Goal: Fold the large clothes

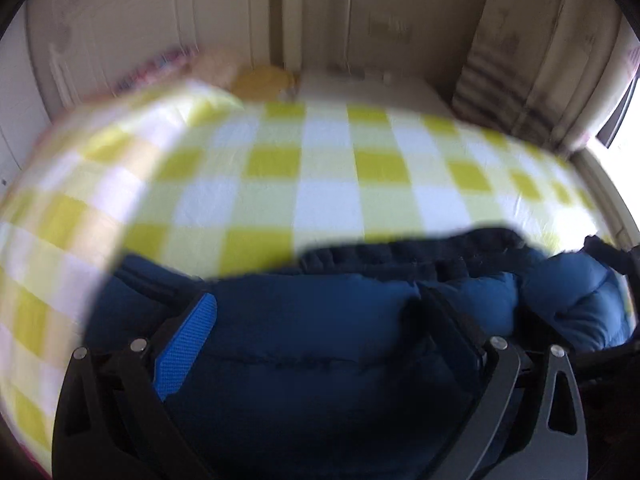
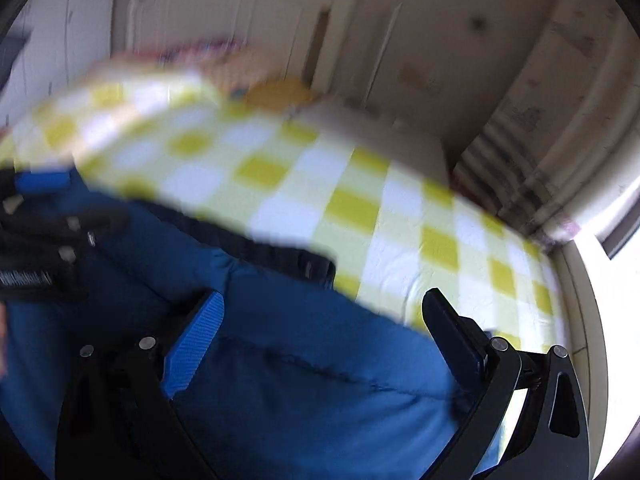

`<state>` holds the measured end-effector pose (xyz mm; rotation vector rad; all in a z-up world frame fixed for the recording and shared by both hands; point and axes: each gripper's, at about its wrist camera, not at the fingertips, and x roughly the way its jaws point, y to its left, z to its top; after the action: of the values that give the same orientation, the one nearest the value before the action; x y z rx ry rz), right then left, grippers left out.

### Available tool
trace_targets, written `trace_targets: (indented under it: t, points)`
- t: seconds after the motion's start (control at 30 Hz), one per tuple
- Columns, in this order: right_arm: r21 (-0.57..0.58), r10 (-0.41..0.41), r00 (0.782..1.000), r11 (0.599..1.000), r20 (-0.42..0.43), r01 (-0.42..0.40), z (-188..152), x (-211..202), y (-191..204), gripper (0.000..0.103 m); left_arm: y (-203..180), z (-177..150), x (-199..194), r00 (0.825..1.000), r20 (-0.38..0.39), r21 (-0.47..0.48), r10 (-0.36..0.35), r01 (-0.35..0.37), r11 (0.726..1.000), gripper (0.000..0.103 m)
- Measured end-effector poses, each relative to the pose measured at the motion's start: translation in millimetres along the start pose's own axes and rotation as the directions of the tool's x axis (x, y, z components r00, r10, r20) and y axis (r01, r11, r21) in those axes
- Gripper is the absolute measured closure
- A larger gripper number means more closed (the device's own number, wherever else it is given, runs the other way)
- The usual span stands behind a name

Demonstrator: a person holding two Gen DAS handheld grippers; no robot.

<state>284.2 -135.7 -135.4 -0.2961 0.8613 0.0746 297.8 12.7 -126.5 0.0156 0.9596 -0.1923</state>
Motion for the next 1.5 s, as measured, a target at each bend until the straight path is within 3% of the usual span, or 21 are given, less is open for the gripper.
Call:
trace_targets:
  t: [0.03, 0.1, 0.4, 0.5, 0.6, 0.67, 0.73, 0.77, 0.8, 0.83, 0.87, 0.93, 1.0, 1.03, 1.1, 1.17, 1.27, 1.33, 1.43, 1.5]
  points:
    - [0.073, 0.056, 0.998, 0.996, -0.023, -0.054, -5.8, 12.2, -7.8, 0.005, 1.0, -1.2, 3.4, 1.000, 0.008, -0.006, 0.005, -0.005, 1.000, 0.002]
    - [0.130, 0.088, 0.996, 0.988, -0.009, -0.086, -8.3, 13.7, -17.0, 0.005, -0.6, -3.0, 5.2, 0.999, 0.029, 0.009, 0.018, -0.018, 1.000, 0.002]
    - [0.125, 0.075, 0.997, 0.989, 0.011, -0.075, -12.4, 10.2, -14.6, 0.005, -1.8, -11.1, 4.1, 0.997, 0.073, 0.014, 0.015, -0.016, 1.000, 0.002]
    - [0.165, 0.092, 0.995, 0.982, 0.028, -0.095, -14.3, 10.4, -20.7, 0.005, 1.9, -10.4, 5.3, 0.997, 0.076, -0.010, -0.011, 0.012, 1.000, 0.002]
    - [0.226, 0.039, 0.997, 0.973, 0.068, -0.054, -17.1, 0.4, -32.5, 0.005, 4.9, -10.4, 5.8, 0.997, 0.077, -0.022, -0.028, 0.029, 0.999, 0.002]
    - [0.347, -0.063, 0.994, 0.938, 0.094, 0.026, -24.2, -12.6, -55.3, 0.005, 6.0, -10.7, 5.4, 0.996, 0.080, -0.026, -0.035, 0.037, 0.999, 0.002]
    - [0.494, -0.190, 0.982, 0.855, 0.010, 0.160, -39.1, -14.5, -88.9, 0.005, 6.3, -10.8, 5.6, 0.996, 0.080, -0.029, -0.038, 0.040, 0.999, 0.002]
    - [0.542, -0.178, 0.983, 0.823, -0.043, 0.172, -46.2, -8.2, -103.6, 0.005, 6.1, -10.8, 5.7, 0.996, 0.079, -0.030, -0.039, 0.041, 0.999, 0.002]
    - [0.593, -0.101, 0.991, 0.794, -0.088, 0.133, -55.7, 3.8, -119.5, 0.005, 5.7, -10.8, 5.5, 0.996, 0.079, -0.031, -0.041, 0.043, 0.999, 0.002]
    - [0.649, 0.038, 0.995, 0.760, -0.097, 0.034, -66.3, 18.5, -134.1, 0.005, 5.7, -11.0, 5.7, 0.996, 0.079, -0.031, -0.042, 0.044, 0.999, 0.002]
    - [0.682, 0.107, 0.992, 0.731, -0.073, -0.028, -72.2, 23.7, -142.5, 0.005, 6.2, -10.7, 6.1, 0.996, 0.078, -0.032, -0.042, 0.045, 0.998, 0.002]
    - [0.691, 0.087, 0.994, 0.723, -0.064, -0.019, -73.0, 20.1, -146.1, 0.005, 6.8, -10.4, 6.7, 0.996, 0.076, -0.033, -0.043, 0.046, 0.998, 0.002]
    - [0.647, -0.007, 0.998, 0.761, -0.068, 0.050, -65.3, 4.5, -134.5, 0.005, 6.9, -10.2, 6.3, 0.996, 0.077, -0.032, -0.042, 0.045, 0.998, 0.002]
    - [0.602, -0.037, 0.999, 0.797, -0.016, 0.039, -58.2, -10.2, -121.6, 0.005, 6.9, -9.5, 6.9, 0.996, 0.077, -0.032, -0.041, 0.044, 0.999, 0.002]
    - [0.510, -0.014, 0.998, 0.860, 0.061, -0.020, -45.8, -32.8, -97.3, 0.005, 7.1, -9.3, 7.3, 0.996, 0.076, -0.034, -0.040, 0.042, 0.999, 0.002]
    - [0.373, -0.054, 0.994, 0.928, 0.094, 0.015, -30.3, -51.4, -65.6, 0.004, 7.3, -9.2, 7.4, 0.996, 0.076, -0.035, -0.041, 0.044, 0.998, 0.002]
    - [0.170, 0.035, 0.995, 0.984, 0.097, -0.052, -18.4, -47.1, -18.9, 0.005, 7.4, -8.5, 8.5, 0.996, 0.076, -0.038, -0.043, 0.046, 0.998, 0.002]
    - [0.070, -0.055, 0.998, 0.996, 0.033, 0.053, -23.3, -23.0, 3.3, 0.005, 8.4, -8.5, 8.2, 0.996, 0.076, -0.045, -0.049, 0.053, 0.998, 0.002]
    - [0.225, 0.097, 0.995, 0.970, -0.028, -0.088, -30.3, 5.8, -23.9, 0.005, 9.0, -8.7, 8.2, 0.996, 0.074, -0.046, -0.051, 0.054, 0.997, 0.002]
    - [0.322, 0.100, 0.995, 0.942, 0.005, -0.096, -35.6, 5.3, -41.3, 0.006, 10.0, -10.8, 6.1, 0.995, 0.082, -0.048, -0.053, 0.057, 0.997, 0.002]
